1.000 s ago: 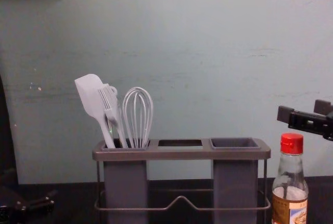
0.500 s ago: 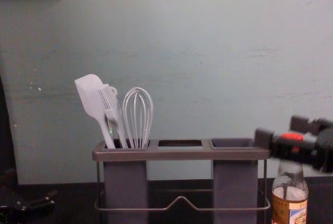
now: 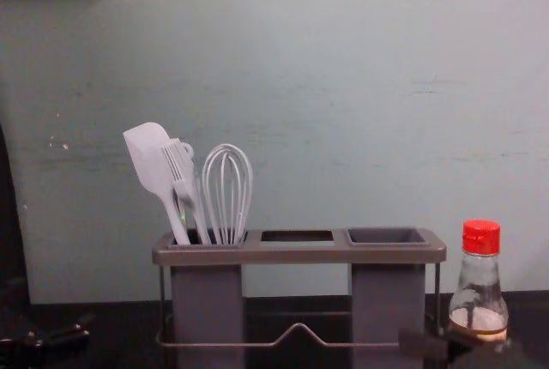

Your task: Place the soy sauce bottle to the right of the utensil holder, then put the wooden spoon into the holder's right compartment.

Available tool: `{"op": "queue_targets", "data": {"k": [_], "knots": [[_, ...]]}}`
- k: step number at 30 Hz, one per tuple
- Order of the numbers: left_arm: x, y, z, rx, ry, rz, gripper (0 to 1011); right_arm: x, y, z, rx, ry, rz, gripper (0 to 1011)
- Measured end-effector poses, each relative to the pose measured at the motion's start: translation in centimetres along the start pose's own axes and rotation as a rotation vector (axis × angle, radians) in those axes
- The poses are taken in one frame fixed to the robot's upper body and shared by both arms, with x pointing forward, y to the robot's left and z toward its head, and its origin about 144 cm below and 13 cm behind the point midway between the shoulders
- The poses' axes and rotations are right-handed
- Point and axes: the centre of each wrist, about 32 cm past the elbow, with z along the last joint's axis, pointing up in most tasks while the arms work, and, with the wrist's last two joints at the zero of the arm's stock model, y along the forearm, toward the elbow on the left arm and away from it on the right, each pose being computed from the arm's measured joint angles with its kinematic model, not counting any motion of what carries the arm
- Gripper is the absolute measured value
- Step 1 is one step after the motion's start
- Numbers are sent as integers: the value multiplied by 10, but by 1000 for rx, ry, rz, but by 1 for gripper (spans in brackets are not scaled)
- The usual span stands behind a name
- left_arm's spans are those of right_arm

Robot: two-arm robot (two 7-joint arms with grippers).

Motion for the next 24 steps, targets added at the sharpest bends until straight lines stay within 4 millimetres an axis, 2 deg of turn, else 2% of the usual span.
{"op": "queue_targets", "data": {"k": [7, 24], "knots": [[0, 0, 0, 0, 0, 0, 1005, -6, 7, -17, -47, 19, 6, 1004], [0, 0, 0, 0, 0, 0, 1005, -5, 6, -14, -41, 15, 2, 1004]]}}
